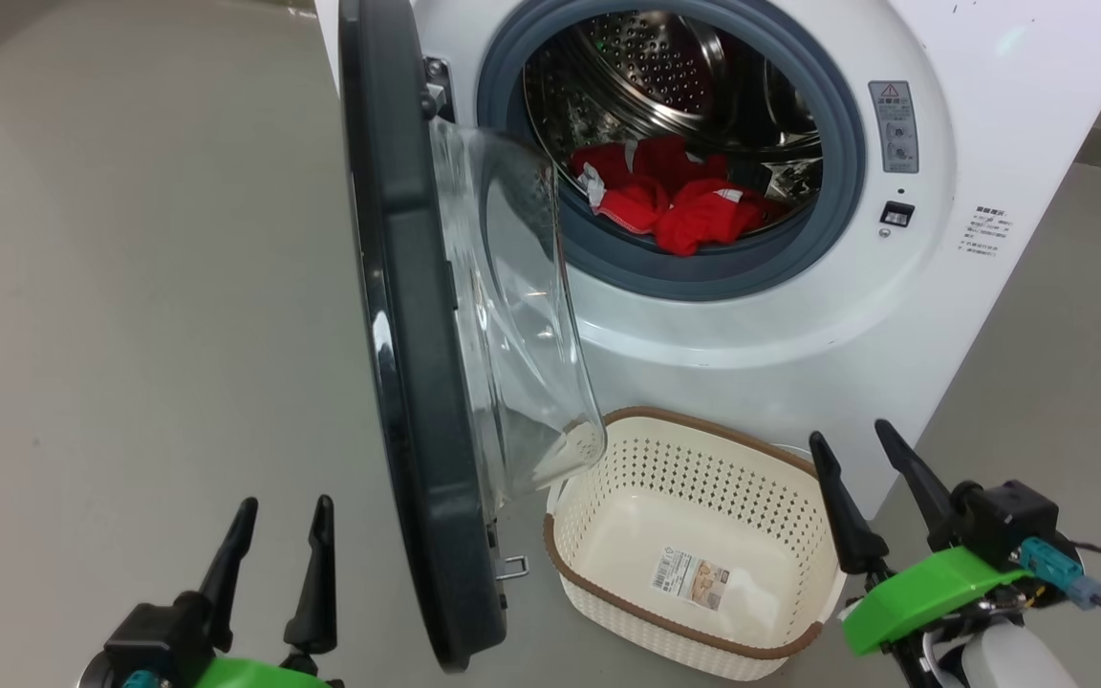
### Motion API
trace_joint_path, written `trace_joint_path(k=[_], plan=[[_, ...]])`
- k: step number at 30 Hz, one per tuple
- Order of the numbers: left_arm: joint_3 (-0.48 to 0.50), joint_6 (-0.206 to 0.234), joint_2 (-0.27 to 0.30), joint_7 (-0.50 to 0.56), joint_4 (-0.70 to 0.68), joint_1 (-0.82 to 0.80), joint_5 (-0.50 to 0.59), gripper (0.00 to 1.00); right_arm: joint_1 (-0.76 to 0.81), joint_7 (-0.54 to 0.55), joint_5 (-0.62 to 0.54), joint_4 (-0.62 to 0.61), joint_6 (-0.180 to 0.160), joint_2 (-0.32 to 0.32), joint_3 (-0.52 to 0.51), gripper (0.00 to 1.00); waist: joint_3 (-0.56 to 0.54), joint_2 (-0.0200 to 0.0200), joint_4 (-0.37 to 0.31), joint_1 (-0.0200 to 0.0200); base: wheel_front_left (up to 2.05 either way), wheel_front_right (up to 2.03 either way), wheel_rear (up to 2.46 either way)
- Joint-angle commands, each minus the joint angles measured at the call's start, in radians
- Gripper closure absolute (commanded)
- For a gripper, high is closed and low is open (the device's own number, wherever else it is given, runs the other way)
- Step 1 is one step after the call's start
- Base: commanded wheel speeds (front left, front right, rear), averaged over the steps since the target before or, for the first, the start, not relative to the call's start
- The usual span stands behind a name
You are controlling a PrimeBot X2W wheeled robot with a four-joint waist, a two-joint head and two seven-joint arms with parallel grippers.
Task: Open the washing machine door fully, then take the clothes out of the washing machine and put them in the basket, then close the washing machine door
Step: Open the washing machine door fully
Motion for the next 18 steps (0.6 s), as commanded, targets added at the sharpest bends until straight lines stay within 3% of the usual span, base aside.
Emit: trace_joint_path(k=[1, 18], plan=[[0.032, 0.006, 0.013, -0.008, -0.029, -0.013, 0.004, 0.00, -0.001, -0.009, -0.013, -0.028, 0.005, 0.003, 0.011, 0.00, -0.001, 0.0000, 0.000, 0.0000, 0.00, 0.00, 0.00], [0.040, 0.000, 0.013, -0.008, -0.017, -0.009, 0.016, 0.00, 0.033, -0.009, -0.029, -0.018, 0.005, 0.021, -0.003, 0.00, -0.006, 0.0000, -0.003, 0.0000, 0.00, 0.00, 0.00]])
